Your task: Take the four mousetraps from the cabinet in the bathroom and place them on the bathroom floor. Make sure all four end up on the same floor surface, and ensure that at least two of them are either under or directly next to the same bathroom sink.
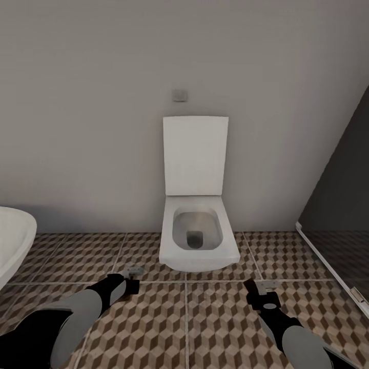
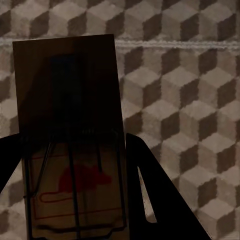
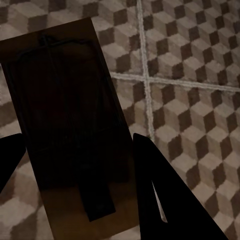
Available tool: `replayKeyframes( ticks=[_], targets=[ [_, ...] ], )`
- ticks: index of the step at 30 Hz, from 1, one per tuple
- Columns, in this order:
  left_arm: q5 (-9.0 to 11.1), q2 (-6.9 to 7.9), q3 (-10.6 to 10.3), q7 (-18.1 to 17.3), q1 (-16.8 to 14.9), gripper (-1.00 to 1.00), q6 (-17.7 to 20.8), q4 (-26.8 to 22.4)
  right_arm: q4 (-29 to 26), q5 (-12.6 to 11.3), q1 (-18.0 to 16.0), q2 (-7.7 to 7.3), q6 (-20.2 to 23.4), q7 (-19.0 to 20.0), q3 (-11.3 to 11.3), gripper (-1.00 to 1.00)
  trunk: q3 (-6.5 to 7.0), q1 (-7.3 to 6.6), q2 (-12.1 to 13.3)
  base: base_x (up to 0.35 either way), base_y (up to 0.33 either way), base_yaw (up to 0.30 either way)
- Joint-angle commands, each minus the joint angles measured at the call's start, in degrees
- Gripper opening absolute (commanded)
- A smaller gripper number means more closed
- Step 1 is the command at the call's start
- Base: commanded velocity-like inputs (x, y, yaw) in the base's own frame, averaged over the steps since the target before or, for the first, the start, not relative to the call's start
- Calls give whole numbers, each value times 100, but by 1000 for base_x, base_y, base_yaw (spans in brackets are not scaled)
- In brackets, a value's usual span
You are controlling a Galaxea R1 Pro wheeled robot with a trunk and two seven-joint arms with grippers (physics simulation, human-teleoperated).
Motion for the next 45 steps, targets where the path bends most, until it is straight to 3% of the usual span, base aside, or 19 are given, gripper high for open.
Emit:
replayKeyframes(
  ticks=[1, 8, 32, 38, 45],
  targets=[
    [26, -4, -63, 3, -1, -100, 37, -11, 15, 50, -6, 1, -30, -48, -43, -100, -5, -1, -2, 0, 0, 0],
    [27, -18, -184, -10, -1, -100, 23, -19, 26, 50, -6, 10, -35, -46, -43, -100, -5, -1, -2, 0, 0, 0],
    [32, -45, -197, -12, -1, -100, -64, 32, 266, 30, -6, 20, -263, -48, -111, -100, -5, -1, -2, 0, 0, 0],
    [43, -87, -198, -8, 5, -100, -393, 54, 266, 32, -6, -7, -302, -46, -182, -100, -5, -1, -2, 0, 0, 0],
    [54, -104, -196, -4, 8, -100, -515, 59, 266, 37, -6, -23, -296, -40, -203, -100, -5, -1, -2, 0, 0, 0]
  ],
)
